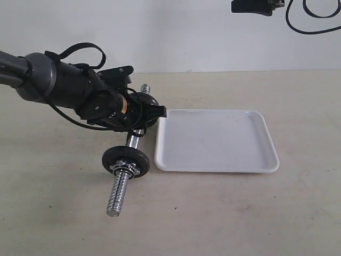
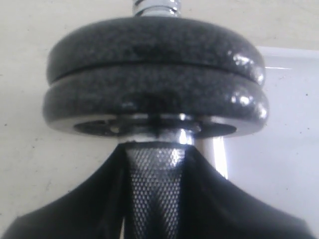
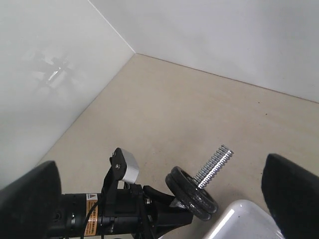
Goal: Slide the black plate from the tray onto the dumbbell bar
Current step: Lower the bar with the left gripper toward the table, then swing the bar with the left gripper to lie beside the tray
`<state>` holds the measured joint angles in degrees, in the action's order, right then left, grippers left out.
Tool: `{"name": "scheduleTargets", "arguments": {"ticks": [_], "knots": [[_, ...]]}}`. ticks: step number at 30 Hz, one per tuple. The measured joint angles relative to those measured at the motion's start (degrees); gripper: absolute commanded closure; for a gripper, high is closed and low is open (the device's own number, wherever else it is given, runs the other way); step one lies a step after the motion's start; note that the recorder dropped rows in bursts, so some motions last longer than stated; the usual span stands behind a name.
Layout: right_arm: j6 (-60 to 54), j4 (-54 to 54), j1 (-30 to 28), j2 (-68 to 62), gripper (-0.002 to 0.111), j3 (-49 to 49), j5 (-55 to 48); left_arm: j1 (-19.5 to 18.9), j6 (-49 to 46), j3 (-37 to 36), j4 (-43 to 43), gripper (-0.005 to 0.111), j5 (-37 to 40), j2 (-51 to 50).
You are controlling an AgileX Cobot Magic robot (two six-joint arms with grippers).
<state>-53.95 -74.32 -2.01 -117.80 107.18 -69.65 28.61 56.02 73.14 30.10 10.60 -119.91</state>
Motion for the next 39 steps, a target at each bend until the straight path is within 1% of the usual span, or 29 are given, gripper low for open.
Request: {"name": "scheduleTargets", "arguments": {"ticks": [27,39], "knots": [[0.00,0.00,0.00,0.00,0.005,0.00,0.00,0.00,0.25,0.00,2.34,0.102,-0.10,-0.13],[0.00,0.00,0.00,0.00,0.005,0.00,0.00,0.00,1.97,0.14,3.53,0.102,-8.40,-2.56]]}}
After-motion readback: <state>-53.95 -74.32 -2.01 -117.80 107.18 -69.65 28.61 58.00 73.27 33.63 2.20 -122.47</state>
